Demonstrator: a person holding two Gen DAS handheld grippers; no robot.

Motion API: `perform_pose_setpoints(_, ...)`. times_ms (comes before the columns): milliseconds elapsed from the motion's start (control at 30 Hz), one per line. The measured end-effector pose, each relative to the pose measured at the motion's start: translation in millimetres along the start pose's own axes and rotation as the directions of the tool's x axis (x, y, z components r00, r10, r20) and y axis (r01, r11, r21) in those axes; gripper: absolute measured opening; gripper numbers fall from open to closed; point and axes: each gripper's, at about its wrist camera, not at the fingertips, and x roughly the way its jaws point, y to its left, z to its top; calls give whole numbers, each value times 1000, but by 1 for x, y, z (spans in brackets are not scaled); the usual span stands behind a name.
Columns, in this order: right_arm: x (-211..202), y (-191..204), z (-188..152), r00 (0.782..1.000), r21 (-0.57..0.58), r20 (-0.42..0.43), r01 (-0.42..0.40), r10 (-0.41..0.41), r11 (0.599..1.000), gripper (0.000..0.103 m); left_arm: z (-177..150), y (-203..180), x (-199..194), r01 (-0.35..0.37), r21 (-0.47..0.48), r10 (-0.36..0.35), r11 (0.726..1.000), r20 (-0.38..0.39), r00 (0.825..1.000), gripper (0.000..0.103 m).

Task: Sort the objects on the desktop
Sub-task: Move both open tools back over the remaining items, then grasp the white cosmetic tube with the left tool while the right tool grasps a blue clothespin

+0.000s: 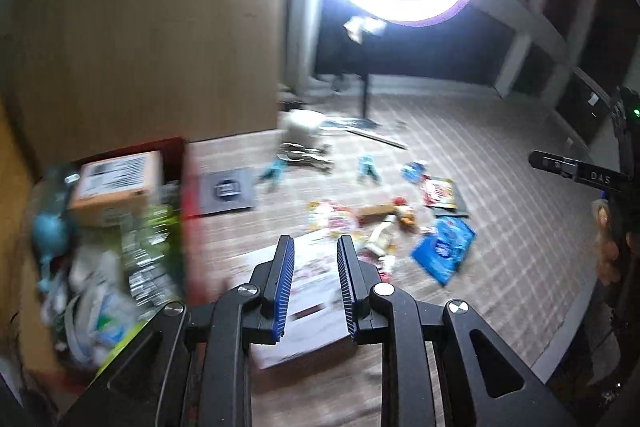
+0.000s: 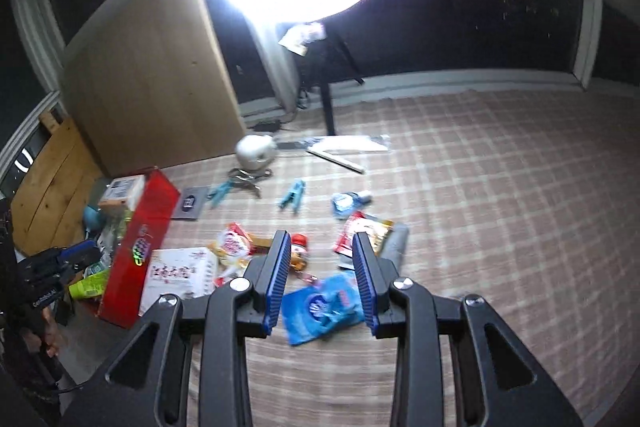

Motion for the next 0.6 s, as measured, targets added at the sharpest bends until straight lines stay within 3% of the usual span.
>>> perform_pose_setpoints(167,24,-40,-10,997,56,-73,15,-11,998,32,13,-37,56,77,99,-67,992,-97,993,21)
perform_pose_setpoints(300,52,-59,-32,987,97,-161,-5,20,995,32,14,-57,98,139,157,-108,978,-188,976,21)
perform_pose_setpoints(533,91,-44,-55,958,140,-265,-78,113,987,32,7,-69,151,225,200,-154,954,-317,936,21)
perform_pose_setpoints(600,103,-30,-59,949,120,-292,-84,116,989,32,6,-71,160,220,223,-136,950,-342,930,21)
